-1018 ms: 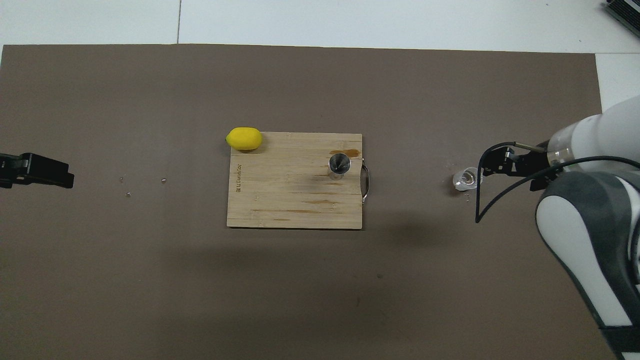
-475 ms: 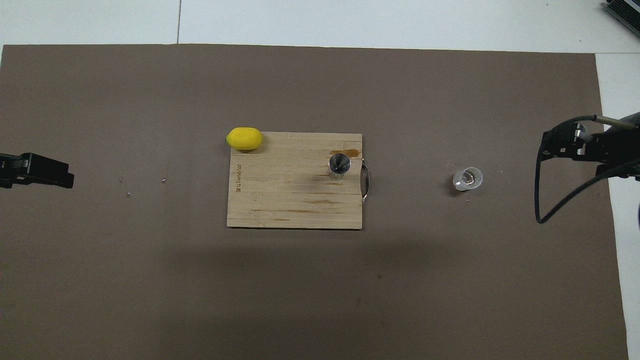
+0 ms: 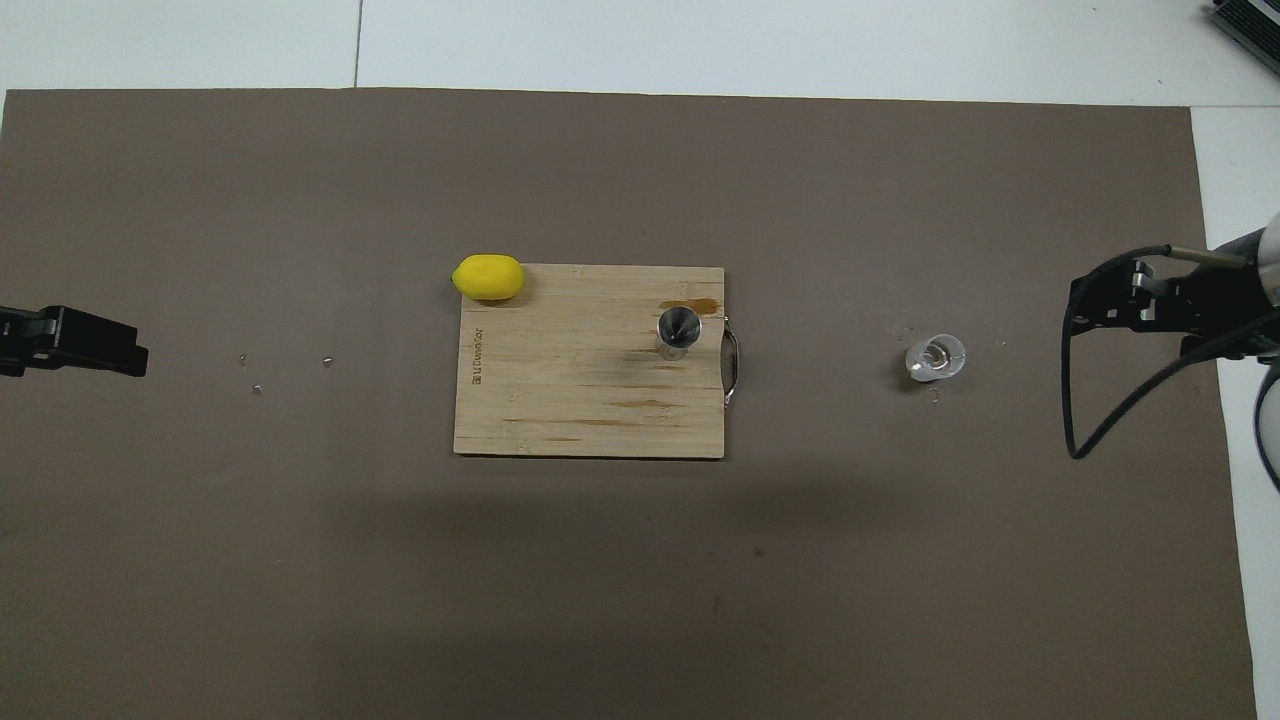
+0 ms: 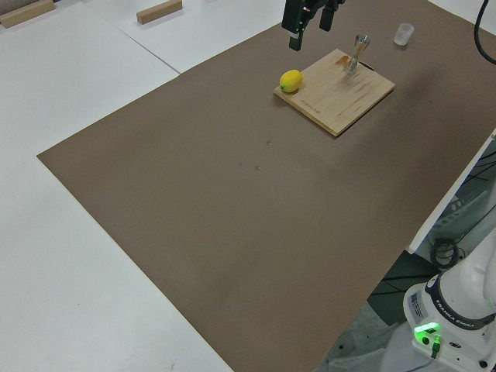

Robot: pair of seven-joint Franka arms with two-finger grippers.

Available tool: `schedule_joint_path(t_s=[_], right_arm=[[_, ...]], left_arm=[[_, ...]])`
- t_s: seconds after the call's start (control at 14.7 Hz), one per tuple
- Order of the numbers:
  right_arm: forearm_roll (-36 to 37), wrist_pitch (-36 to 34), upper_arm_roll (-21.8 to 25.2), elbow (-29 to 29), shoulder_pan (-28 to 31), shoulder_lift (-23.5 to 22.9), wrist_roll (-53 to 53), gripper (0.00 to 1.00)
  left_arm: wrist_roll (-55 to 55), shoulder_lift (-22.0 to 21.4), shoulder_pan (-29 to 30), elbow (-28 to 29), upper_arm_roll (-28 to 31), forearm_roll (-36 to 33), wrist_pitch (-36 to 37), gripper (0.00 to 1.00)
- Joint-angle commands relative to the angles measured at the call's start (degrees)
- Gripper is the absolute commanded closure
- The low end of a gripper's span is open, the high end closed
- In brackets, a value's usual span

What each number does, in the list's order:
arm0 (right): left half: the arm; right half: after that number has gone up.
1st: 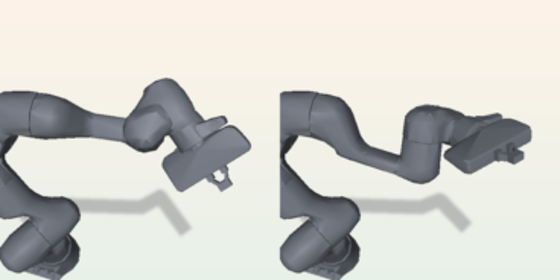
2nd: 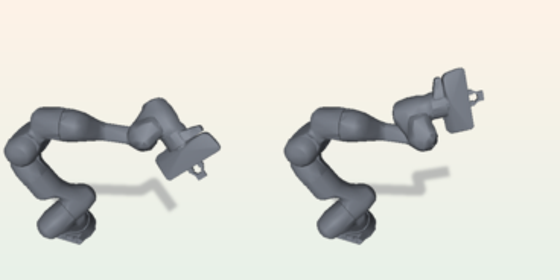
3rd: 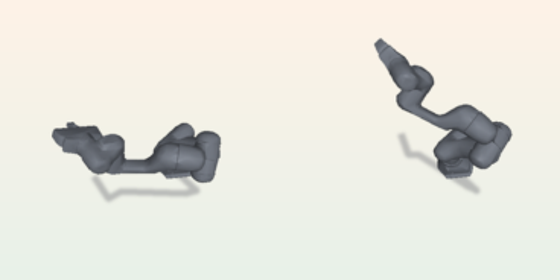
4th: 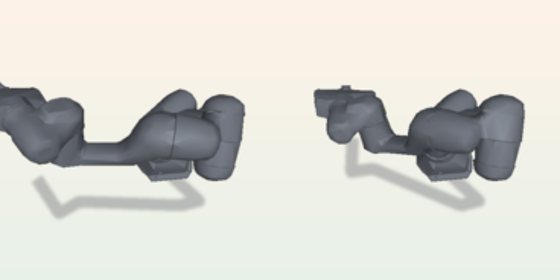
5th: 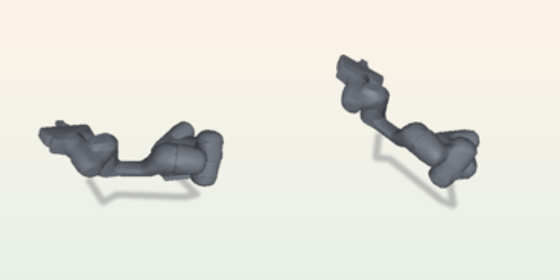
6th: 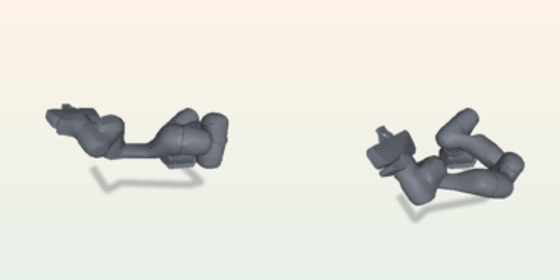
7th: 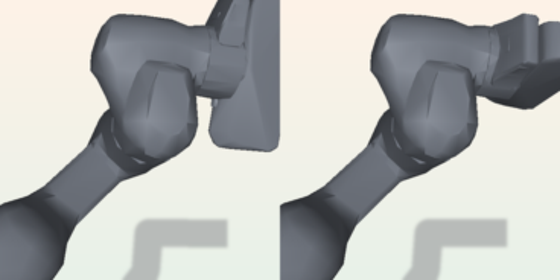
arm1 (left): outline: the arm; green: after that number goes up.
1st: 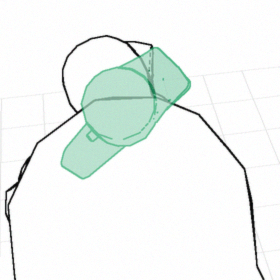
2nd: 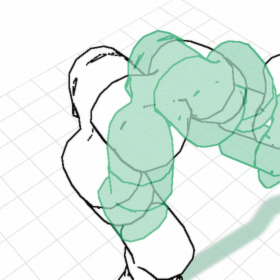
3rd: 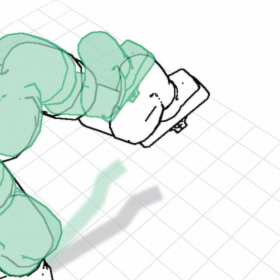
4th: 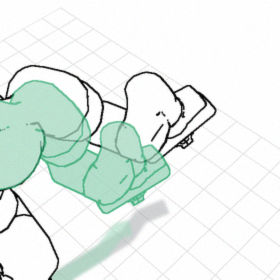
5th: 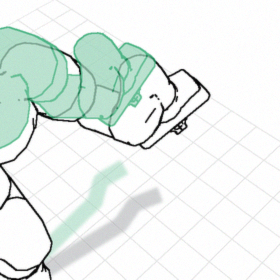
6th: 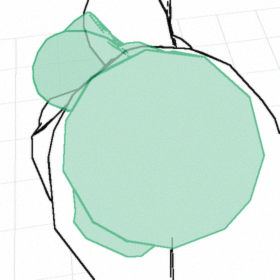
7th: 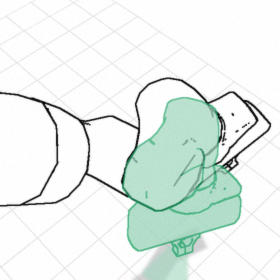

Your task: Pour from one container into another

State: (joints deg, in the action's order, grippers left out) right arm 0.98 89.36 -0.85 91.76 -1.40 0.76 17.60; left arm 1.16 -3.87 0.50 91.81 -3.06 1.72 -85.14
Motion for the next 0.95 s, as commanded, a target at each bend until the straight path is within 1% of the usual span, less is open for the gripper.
schedule_joint_path(t_s=[0.0, 0.27, 0.68, 0.88], right_arm=[[-1.2, -0.5, -0.2, 0.1, 0.7, 0.0, -1.6, 0.0], [-1.8, -0.9, -0.2, 0.9, 0.7, 0.5, -2.0, 0.0], [-0.9, -0.9, 0.0, 1.2, 0.8, 0.6, -6.2, 0.0], [-0.9, -0.9, 0.0, 1.3, 0.8, 0.6, -6.3, 0.0]], left_arm=[[-0.5, -1.6, 0.3, 1.7, -0.1, 0.1, -0.2, 0.0], [-0.5, -1.6, 0.3, 1.7, -0.1, 0.1, -0.2, 0.0], [-0.5, -1.6, 0.3, 1.7, -0.1, 0.1, -0.2, 0.0], [-0.5, -1.6, 0.3, 1.7, -0.1, 0.1, -0.2, 0.0]])
